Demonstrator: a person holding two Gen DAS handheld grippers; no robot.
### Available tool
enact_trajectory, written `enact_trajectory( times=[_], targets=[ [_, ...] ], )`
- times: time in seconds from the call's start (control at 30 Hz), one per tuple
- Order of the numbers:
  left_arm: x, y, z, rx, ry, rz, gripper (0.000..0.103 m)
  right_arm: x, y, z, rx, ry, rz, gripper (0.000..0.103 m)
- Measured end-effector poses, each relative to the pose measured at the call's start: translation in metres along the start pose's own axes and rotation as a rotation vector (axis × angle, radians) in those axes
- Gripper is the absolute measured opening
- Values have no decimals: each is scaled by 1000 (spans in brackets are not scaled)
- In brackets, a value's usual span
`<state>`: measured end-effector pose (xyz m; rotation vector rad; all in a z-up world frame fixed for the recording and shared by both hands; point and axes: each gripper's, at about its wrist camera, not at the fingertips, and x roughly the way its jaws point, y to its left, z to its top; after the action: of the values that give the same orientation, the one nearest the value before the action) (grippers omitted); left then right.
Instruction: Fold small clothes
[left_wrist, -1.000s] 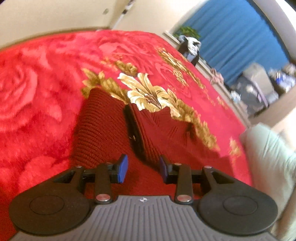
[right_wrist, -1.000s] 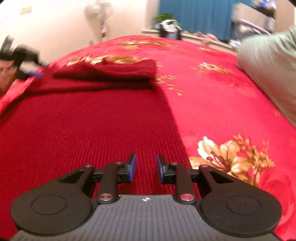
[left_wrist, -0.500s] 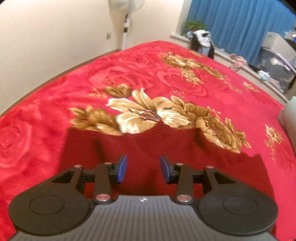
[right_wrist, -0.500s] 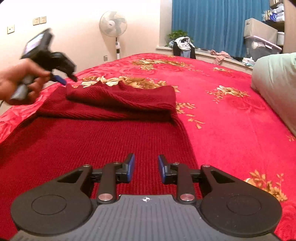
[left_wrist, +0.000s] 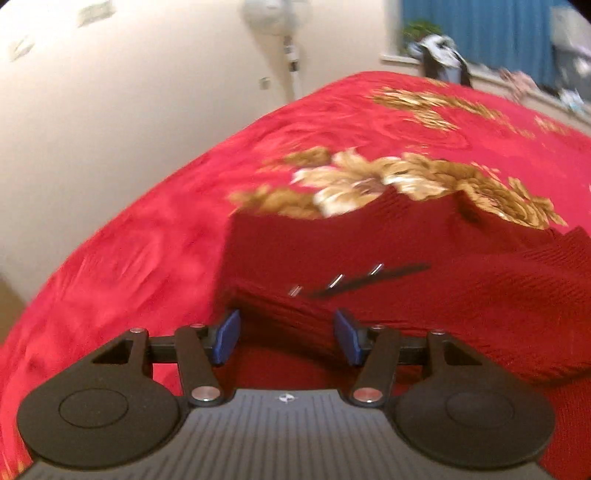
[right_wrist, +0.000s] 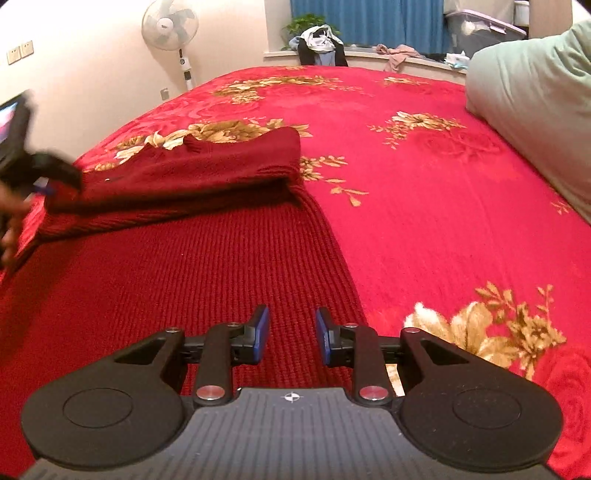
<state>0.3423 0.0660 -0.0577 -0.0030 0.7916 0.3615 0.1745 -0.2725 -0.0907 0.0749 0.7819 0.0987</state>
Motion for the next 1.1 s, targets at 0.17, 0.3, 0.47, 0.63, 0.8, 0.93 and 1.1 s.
enact_trajectory(
  times=[0.17, 0.3, 0.47, 0.63, 0.8, 0.93, 1.1],
  targets=[
    [1, 57, -29, -168, 34, -131, 62, -3, 3, 0, -7, -5, 8, 29],
    [14, 92, -26, -341, 26, -256, 62, -2, 5, -2, -14, 1, 7, 29],
    [25, 120, -20, -564, 79, -374, 63, 1, 5, -2, -14, 6, 0, 29],
    [33, 136, -21, -734, 114, -466, 72, 4, 4, -2, -16, 15, -3, 29],
    [26, 135, -22, -807, 159, -579, 74, 5, 4, -1, -19, 16, 1, 29],
    [25, 120, -15, -757, 165, -581, 74, 5, 4, -2, -19, 18, -1, 29],
    [51, 101, 9, -642, 196, -414, 13, 5, 4, -1, -25, 24, -1, 29]
  ],
)
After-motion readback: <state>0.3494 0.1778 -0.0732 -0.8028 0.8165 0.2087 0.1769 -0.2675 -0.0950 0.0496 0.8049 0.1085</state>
